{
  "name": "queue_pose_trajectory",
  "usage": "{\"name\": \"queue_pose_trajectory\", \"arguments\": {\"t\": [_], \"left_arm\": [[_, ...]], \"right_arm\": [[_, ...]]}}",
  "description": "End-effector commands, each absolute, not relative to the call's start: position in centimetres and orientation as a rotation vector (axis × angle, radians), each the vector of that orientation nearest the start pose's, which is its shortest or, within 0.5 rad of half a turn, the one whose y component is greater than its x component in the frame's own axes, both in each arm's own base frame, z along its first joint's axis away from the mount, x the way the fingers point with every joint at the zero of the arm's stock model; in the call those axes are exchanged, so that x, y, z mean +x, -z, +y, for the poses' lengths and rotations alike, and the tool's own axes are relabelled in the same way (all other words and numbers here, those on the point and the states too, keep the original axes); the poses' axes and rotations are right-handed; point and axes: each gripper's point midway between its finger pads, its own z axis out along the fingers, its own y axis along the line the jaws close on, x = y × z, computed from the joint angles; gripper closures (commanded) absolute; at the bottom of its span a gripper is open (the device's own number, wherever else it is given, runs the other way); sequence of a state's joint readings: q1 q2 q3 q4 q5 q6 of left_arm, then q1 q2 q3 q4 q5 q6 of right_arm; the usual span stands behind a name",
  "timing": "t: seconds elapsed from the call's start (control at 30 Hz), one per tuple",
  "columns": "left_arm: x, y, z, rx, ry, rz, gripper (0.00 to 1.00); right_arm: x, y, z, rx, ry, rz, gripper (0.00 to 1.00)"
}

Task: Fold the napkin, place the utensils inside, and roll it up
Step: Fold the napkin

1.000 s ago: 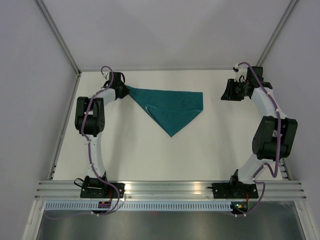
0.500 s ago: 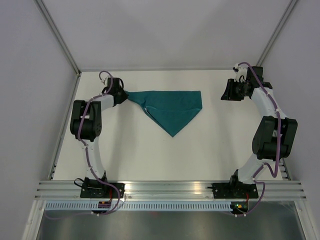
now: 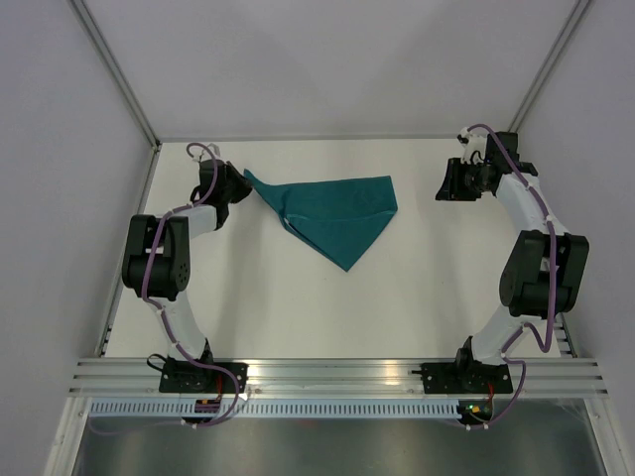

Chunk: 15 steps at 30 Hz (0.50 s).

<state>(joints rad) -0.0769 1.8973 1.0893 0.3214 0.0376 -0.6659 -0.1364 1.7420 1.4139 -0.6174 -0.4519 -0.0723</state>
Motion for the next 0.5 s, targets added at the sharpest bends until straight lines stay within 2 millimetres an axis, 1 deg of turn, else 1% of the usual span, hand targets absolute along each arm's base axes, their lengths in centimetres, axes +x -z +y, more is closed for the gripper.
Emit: {"name": "queue_pose_trajectory", "arguments": {"t": [0.0,0.03,0.07,0.1,0.17,0.2,0.23,0.27,0.37,0.47], "left_arm": [[52.3,-14.4,-11.7,-0.234,0.735,1.838,0.98],[52.3,-15.0,-12.4,-0.172,0.756,1.814,0.98],[51.3,-15.1,-14.6,-0.065,0.844,1.82,0.98],[50.8,-15.6,-15.7,0.007,0.89,1.794,0.98],[49.3,-15.7,-18.3,0.156,0.966,1.793,0.98],[48.8,-15.8,-19.3,0.211,0.998,1.781,0.98],[48.4,-15.9,-19.8,0.258,1.013,1.774,0.98],[47.6,-15.5,-20.7,0.299,1.053,1.796,0.98],[46.0,-15.2,-22.1,0.391,1.152,1.791,0.98],[44.5,-14.9,-22.9,0.46,1.2,1.794,0.98]], "right_arm": [[42.4,-15.8,2.3,-0.158,-0.478,2.393,0.6],[42.3,-15.8,2.4,-0.161,-0.48,2.394,0.6],[42.3,-15.8,2.5,-0.168,-0.478,2.396,0.6],[42.3,-15.7,2.6,-0.172,-0.478,2.399,0.6],[42.3,-15.8,2.9,-0.188,-0.474,2.399,0.6],[42.3,-15.8,3.1,-0.199,-0.472,2.399,0.6],[42.1,-15.8,3.4,-0.21,-0.475,2.404,0.6],[42.1,-15.9,3.6,-0.222,-0.471,2.403,0.6],[42.0,-15.9,4.2,-0.251,-0.458,2.402,0.6],[41.9,-15.9,4.6,-0.264,-0.455,2.408,0.6]]}}
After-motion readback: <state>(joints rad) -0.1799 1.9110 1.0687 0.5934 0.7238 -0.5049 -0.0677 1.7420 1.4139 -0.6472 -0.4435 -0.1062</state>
